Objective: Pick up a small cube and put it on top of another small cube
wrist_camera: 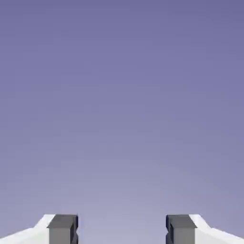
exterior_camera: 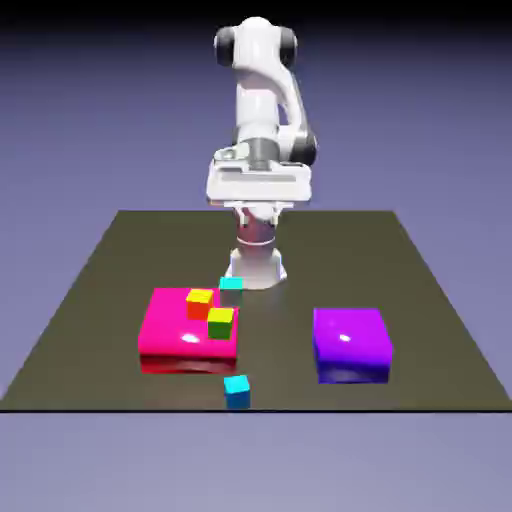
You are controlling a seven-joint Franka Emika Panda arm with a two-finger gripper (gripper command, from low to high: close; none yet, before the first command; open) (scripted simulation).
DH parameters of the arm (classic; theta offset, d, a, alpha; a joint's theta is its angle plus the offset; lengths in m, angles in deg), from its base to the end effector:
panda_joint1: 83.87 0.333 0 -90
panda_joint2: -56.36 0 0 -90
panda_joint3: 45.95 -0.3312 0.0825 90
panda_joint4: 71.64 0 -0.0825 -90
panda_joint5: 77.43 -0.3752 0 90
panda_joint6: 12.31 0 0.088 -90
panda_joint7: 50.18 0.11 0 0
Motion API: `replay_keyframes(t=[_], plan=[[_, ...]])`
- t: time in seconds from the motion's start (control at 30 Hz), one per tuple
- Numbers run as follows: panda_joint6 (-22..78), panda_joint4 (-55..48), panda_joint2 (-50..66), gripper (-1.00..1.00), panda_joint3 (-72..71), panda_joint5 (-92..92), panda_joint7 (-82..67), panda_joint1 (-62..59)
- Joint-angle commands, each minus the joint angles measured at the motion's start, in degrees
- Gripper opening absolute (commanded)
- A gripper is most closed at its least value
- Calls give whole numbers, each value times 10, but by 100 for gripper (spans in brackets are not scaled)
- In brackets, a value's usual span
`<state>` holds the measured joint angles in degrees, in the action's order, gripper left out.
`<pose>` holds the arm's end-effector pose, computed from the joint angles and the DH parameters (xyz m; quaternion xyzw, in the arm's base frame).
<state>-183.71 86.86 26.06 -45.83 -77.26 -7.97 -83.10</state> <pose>0.3894 0.0046 0.4734 -0.8697 0.3287 -0.3427 0.1343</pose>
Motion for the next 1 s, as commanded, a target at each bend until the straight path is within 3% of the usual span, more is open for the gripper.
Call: replay_keyframes(t=[0.0, 0.97], plan=[[22, -21, 20, 0, 1, 1, -2, 1], [648, -623, 588, 0, 32, 43, -62, 21]])
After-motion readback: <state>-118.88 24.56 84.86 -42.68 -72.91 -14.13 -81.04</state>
